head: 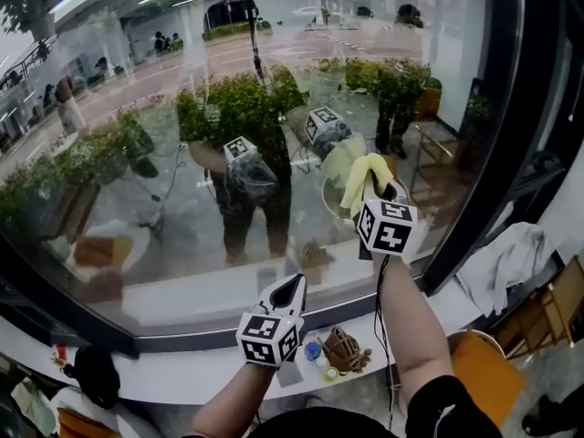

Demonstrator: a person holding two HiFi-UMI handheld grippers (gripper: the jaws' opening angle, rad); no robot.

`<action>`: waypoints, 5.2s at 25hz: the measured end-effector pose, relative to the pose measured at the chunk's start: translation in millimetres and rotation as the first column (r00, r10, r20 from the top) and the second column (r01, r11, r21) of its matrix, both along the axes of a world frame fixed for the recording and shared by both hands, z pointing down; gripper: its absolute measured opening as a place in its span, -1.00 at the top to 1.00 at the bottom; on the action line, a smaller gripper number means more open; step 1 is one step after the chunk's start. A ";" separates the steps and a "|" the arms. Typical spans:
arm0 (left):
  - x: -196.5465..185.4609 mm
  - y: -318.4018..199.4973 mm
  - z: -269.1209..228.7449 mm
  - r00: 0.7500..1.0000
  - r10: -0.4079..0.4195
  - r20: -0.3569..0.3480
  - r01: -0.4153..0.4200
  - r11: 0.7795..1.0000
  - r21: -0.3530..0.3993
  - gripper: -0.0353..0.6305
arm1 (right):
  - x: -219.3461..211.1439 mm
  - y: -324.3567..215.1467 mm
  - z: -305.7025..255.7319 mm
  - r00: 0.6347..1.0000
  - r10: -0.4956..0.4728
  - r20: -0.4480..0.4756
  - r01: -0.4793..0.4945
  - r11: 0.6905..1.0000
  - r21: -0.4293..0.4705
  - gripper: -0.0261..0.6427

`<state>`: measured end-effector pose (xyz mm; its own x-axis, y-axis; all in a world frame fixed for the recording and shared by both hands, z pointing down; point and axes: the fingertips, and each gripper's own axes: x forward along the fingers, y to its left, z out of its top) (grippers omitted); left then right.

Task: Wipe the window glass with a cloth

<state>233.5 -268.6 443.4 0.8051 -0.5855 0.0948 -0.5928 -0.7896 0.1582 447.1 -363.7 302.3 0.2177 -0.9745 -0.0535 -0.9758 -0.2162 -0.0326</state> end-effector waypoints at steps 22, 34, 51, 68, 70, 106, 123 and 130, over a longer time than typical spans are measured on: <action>48.2 -2.3 10.2 0.999 0.043 0.033 -0.042 0.999 -0.020 0.88 | 90.3 14.3 20.9 0.993 0.121 -0.004 -0.121 0.992 -0.028 0.83; 36.3 -0.7 12.2 1.000 0.014 0.028 -0.014 1.000 -0.019 0.88 | 90.9 13.4 23.2 0.993 0.118 0.009 -0.118 0.993 -0.029 0.83; 37.2 5.4 12.4 1.000 0.006 0.023 -0.006 1.000 -0.005 0.88 | 88.3 30.4 24.4 0.994 0.110 0.012 -0.110 0.994 -0.008 0.83; 35.1 11.0 1.6 0.999 0.053 0.006 -0.053 0.999 0.008 0.88 | 66.6 59.5 6.3 0.993 0.121 -0.014 -0.120 0.992 0.031 0.83; 34.5 11.9 -0.8 0.998 0.059 0.004 -0.059 0.998 0.012 0.88 | 63.2 61.3 3.6 0.993 0.120 -0.015 -0.120 0.992 0.034 0.83; 0.2 -8.3 -34.1 1.000 -0.012 -0.019 0.014 0.997 0.075 0.88 | 24.3 21.5 -31.9 0.998 0.051 -0.026 -0.050 0.997 0.061 0.83; -39.0 -15.0 -27.9 0.996 -0.086 -0.027 0.087 0.994 0.060 0.88 | 0.8 -1.1 -27.7 0.999 0.034 -0.005 -0.034 0.998 0.058 0.83; -53.5 -14.9 -24.3 0.994 -0.100 -0.033 0.102 0.994 0.050 0.88 | -18.1 -4.4 -30.8 1.000 0.023 -0.013 -0.022 0.998 0.066 0.83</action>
<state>180.1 -283.5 419.1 0.7436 -0.6675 0.0392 -0.6657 -0.7334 0.1378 429.0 -368.1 271.5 0.2384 -0.9636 -0.1205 -0.9711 -0.2360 -0.0343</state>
